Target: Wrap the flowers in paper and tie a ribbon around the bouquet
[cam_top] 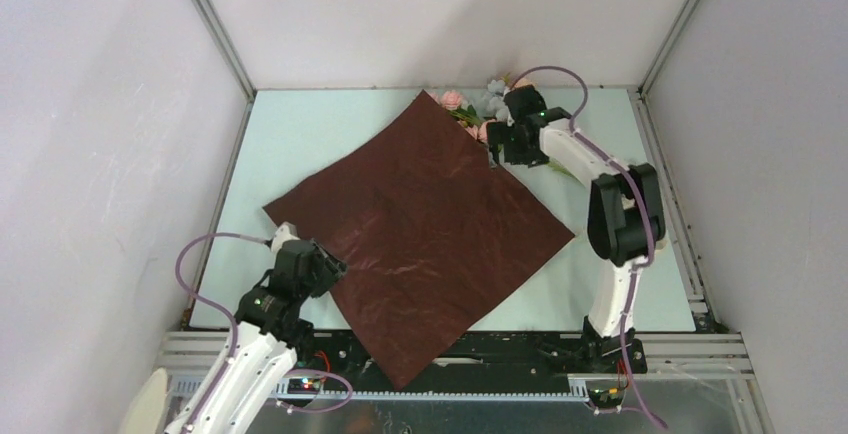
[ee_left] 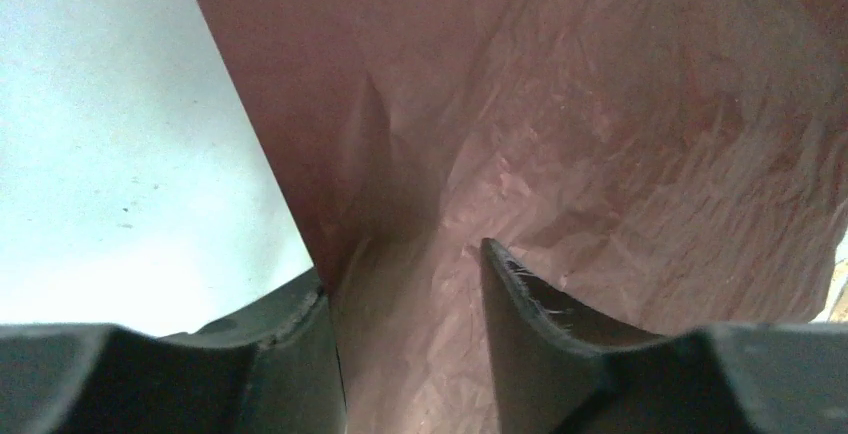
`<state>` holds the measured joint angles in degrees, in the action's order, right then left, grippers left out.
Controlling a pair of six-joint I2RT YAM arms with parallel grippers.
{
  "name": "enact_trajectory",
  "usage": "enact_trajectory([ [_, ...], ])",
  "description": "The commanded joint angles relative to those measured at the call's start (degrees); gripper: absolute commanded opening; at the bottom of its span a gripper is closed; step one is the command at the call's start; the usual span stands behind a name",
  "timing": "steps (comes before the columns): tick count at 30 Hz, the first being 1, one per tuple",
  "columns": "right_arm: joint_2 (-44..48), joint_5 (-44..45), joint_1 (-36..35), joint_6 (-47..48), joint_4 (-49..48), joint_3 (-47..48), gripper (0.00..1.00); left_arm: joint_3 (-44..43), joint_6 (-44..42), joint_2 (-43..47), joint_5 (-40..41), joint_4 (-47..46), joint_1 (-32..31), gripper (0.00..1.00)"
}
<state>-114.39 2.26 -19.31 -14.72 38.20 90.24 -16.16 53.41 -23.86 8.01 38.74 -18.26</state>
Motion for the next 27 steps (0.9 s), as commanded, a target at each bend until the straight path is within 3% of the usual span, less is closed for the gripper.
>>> enact_trajectory([
  [1,11.56,4.96,0.72,2.02,-0.1,-0.32,0.98,-3.13,2.01,5.18,3.7,2.53,-0.31,0.57],
  [2,12.83,4.75,1.04,3.26,-1.14,-1.13,0.99,-3.99,2.03,5.95,4.44,3.26,-0.3,0.61],
  [3,15.41,4.45,1.34,4.11,-1.87,-1.65,0.99,-6.03,1.85,7.27,6.09,3.62,-0.35,0.81],
  [5,19.53,2.42,2.57,7.21,-4.86,-3.36,1.0,-9.31,0.78,8.25,8.34,4.28,-0.35,0.97],
  [10,26.55,-10.63,9.08,20.97,-17.58,-10.82,0.99,-17.37,-4.63,3.81,10.2,1.2,-0.29,1.0],
  [15,21.68,-18.16,14.96,38.54,-18.55,-10.73,0.99,-20.63,-10.61,-9.32,4.75,-7.19,-0.27,1.0],
  [21,8.71,-24.29,16.94,54.48,-3.6,-2.17,0.89,-21.62,-12.54,-18.98,3.29,-14.93,-0.2,1.0],
  [24,-0.26,-25.0,16.33,58.56,6.22,6.85,0.82,-20.12,-13.8,-21.42,2.63,-18.1,-0.25,1.0],
  [27,-6.86,-20.87,15.39,58.96,8.38,13.0,0.74,-18.42,-14.41,-22.75,2.64,-20.11,-0.22,1.0],
])
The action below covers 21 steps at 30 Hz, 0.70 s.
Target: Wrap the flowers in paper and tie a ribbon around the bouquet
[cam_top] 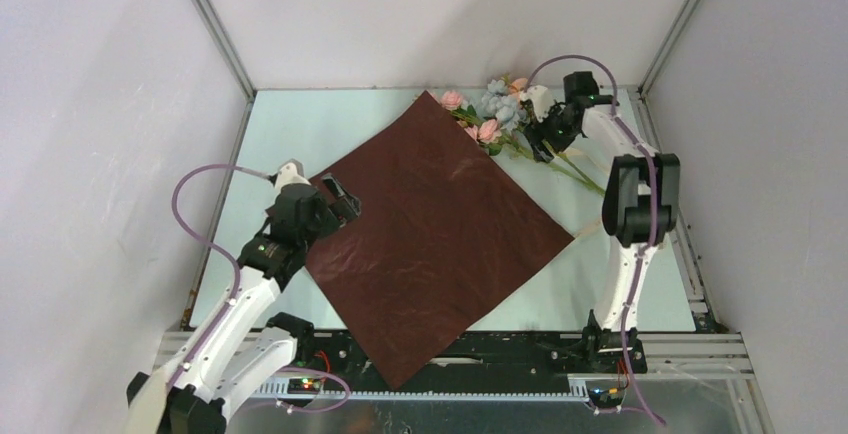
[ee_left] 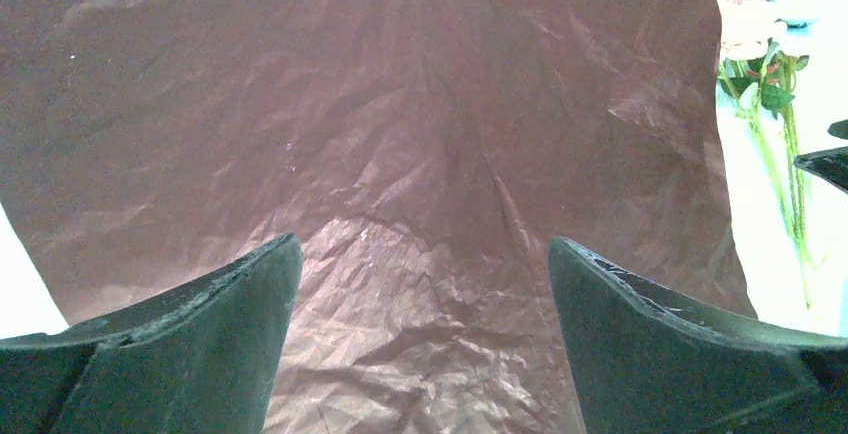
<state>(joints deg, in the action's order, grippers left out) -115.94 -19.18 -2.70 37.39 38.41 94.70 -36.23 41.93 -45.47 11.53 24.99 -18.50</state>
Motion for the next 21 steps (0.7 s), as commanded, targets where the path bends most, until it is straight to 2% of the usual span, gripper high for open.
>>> enact_trajectory([
  [1,-6.03,1.31,-1.37,6.88,7.9,8.69,0.73,2.66,-3.05,-1.58,-0.8,-6.63,0.04,1.0],
  [8,-8.92,3.4,-3.46,10.32,3.52,6.93,0.67,6.37,-2.66,-3.8,0.03,-8.15,0.04,1.0],
  [18,-17.22,6.29,-4.0,12.19,5.21,13.19,0.55,6.65,-2.25,-6.55,1.01,-8.8,0.01,1.0],
  [20,-17.9,7.53,-4.1,12.12,4.36,13.24,0.43,6.38,-2.15,-6.88,1.35,-8.59,-0.01,1.0],
  [21,-17.96,8.33,-4.08,12.11,4.01,13.24,0.29,6.28,-2.13,-6.94,1.43,-8.39,0.02,1.0],
])
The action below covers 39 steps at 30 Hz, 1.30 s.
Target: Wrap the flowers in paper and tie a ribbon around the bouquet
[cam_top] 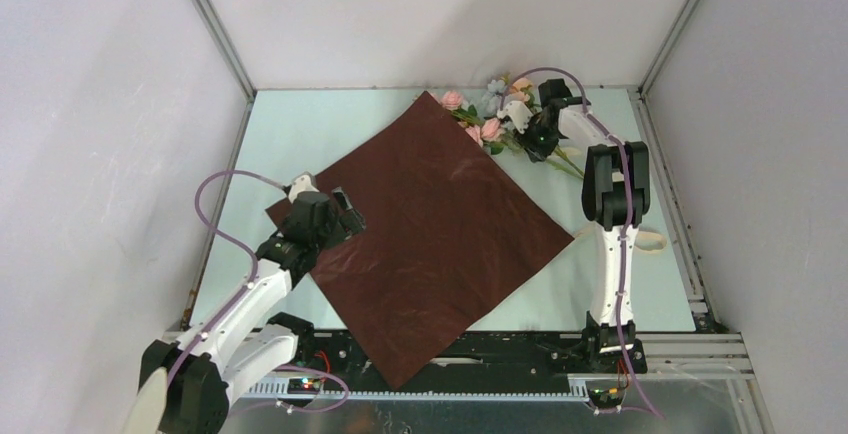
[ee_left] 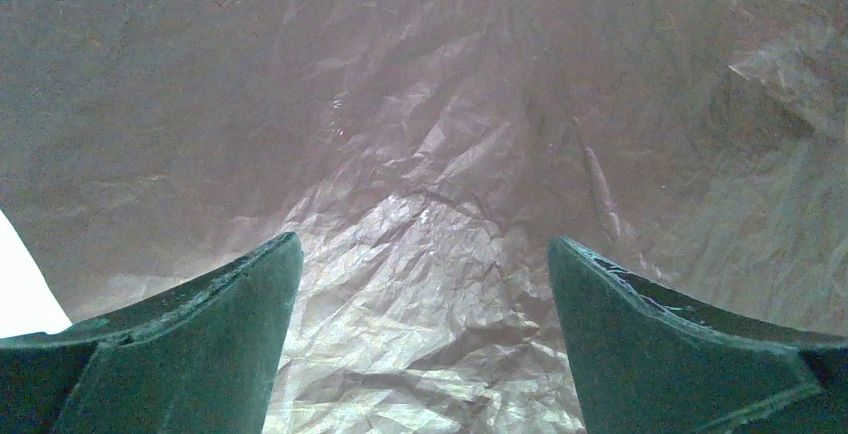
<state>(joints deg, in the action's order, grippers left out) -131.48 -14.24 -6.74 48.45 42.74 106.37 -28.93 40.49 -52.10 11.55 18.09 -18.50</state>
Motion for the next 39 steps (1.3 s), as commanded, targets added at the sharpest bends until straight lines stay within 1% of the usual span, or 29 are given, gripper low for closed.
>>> enact_trajectory([
  [1,-2.18,3.76,-0.14,1.08,-0.44,1.56,0.21,-1.21,-0.61,-0.43,1.3,-1.26,0.02,1.0],
  [2,-1.25,4.26,-0.17,1.19,-0.81,1.12,0.08,-1.26,-0.6,-0.44,1.13,-1.28,0.03,1.0],
  [3,-0.5,4.5,-0.35,1.47,-1.12,0.68,0.01,-1.3,-0.61,-0.35,0.99,-1.34,0.02,1.0],
  [5,2.81,5.34,-0.69,2.02,-2.47,-1.25,0.0,-1.31,-0.74,-0.03,0.73,-1.46,0.04,1.0],
  [8,11.07,4.69,-0.82,2.03,-5.7,-6.05,0.0,-1.34,-0.89,0.52,0.6,-1.67,0.02,1.0],
  [13,25.96,6.6,-0.51,-1.81,-15.17,-14.76,0.0,-0.88,-0.98,0.72,-0.73,-3.37,0.03,1.0],
  [17,34.71,6.34,0.32,-5.82,-19.72,-18.84,0.0,-0.82,-0.62,0.41,-2.6,-4.72,0.04,1.0],
  [20,39.35,6.58,1.03,-9.34,-21.49,-19.71,0.0,-1.04,-0.63,0.27,-3.34,-5.18,0.01,1.0],
  [25,42.63,8.26,1.32,-14.57,-24.33,-19.3,0.0,-1.07,-0.55,0.44,-4.03,-5.28,0.03,1.0],
  [29,45.27,6.08,1.41,-22.2,-26.48,-19.0,0.0,-0.53,-0.18,0.35,-4.75,-5.86,0.04,1.0],
  [32,48.04,3.84,1.27,-31.15,-28.91,-18.2,0.0,-0.64,-0.07,0.43,-5.63,-5.59,0.02,1.0],
  [34,49.58,2.95,1.08,-37.32,-28.73,-16.57,0.0,-0.57,-0.06,0.77,-5.75,-5.33,0.0,1.0],
  [35,50.01,2.88,0.65,-42.76,-28.22,-15.81,0.0,-0.24,-0.06,1.12,-5.82,-5.29,0.03,1.0],
  [36,50.84,2.88,0.36,-46.09,-26.94,-14.32,0.0,-0.07,-0.06,1.3,-5.83,-5.51,0.04,1.0],
  [37,51.22,2.58,-0.41,-52.49,-26.31,-13.76,0.0,0.45,-0.02,1.78,-5.92,-6.02,0.04,1.0],
  [38,51.69,1.11,-0.88,-55.48,-24.66,-12.88,0.0,0.76,0.09,1.93,-6.14,-6.3,0.04,1.0],
  [39,51.77,0.51,-1.86,-62.27,-23.46,-12.38,0.0,1.06,0.24,2.05,-6.24,-6.68,0.04,1.0],
])
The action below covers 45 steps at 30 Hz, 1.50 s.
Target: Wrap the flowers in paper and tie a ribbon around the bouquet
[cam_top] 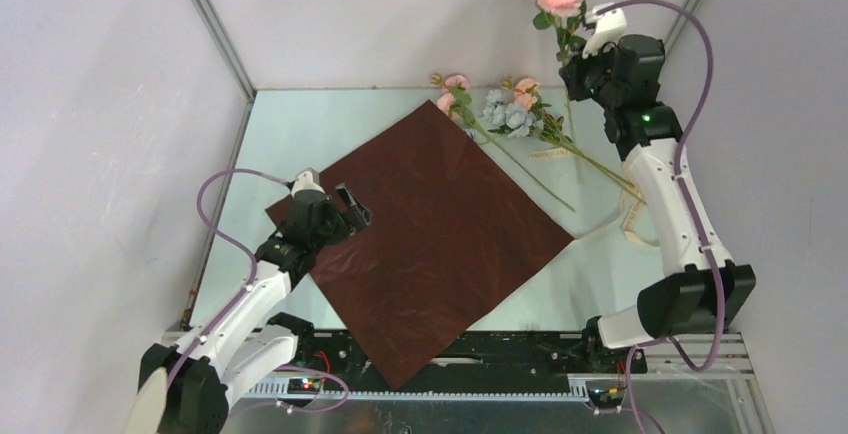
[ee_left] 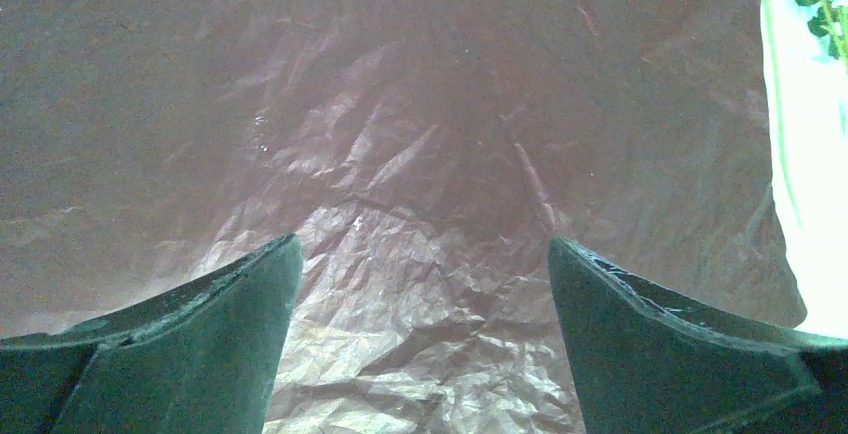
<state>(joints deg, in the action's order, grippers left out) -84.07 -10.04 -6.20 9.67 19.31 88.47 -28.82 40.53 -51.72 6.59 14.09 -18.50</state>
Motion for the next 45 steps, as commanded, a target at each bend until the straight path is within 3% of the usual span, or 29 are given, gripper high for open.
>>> enact_trajectory([
  [1,4.34,-4.57,-2.9,-27.17,2.14,5.96,0.0,1.0,0.27,1.7,-1.34,-2.71,0.04,1.0],
  [6,3.67,-10.16,-10.89,-50.77,-4.73,-3.56,0.0,0.35,0.5,1.68,-0.78,-2.34,0.02,1.0],
  [12,-7.09,-2.1,-23.92,-66.05,-17.14,-11.87,0.0,0.48,0.63,2.27,-0.11,-2.24,-0.01,1.0],
  [19,-27.43,1.74,-29.36,-69.64,-22.66,-7.84,0.0,1.13,0.1,1.22,-0.42,-2.59,-0.03,1.0],
  [27,-40.42,9.06,-30.3,-65.91,-15.09,1.32,0.01,1.09,-0.18,-2.77,-2.46,-4.74,0.02,1.0],
  [30,-41.86,8.81,-30.14,-63.85,-11.74,2.85,0.17,0.97,-0.33,-4.05,-2.55,-4.99,0.04,1.0],
  [33,-39.84,7.91,-29.71,-60.99,-9.34,3.04,0.4,0.61,-0.48,-4.81,-2.85,-5.13,0.02,1.0],
  [35,-36.59,7.87,-29.11,-54.99,-8.65,2.61,0.5,0.22,-0.63,-5.06,-2.8,-4.62,0.04,1.0],
  [38,-29.63,7.13,-27.58,-36.68,-8.37,0.38,0.69,-0.05,-1.34,-4.47,-2.34,-3.37,0.04,1.0],
  [39,-28.19,6.26,-26.02,-31.28,-8.95,-0.58,0.78,0.06,-1.47,-3.98,-2.27,-3.37,0.04,1.0],
  [40,-25.36,4.37,-25.07,-25.0,-9.21,-2.31,0.92,0.4,-1.53,-3.73,-2.19,-3.58,0.04,1.0],
  [42,-22.41,-0.86,-21.15,-16.68,-8.91,-3.67,0.99,0.91,-1.67,-3.05,-2.24,-4.04,0.02,1.0],
  [45,-22.06,-7.54,-13.92,-2.56,-5.17,-3.09,0.99,0.85,-1.98,-3.03,-2.75,-4.3,0.0,1.0],
])
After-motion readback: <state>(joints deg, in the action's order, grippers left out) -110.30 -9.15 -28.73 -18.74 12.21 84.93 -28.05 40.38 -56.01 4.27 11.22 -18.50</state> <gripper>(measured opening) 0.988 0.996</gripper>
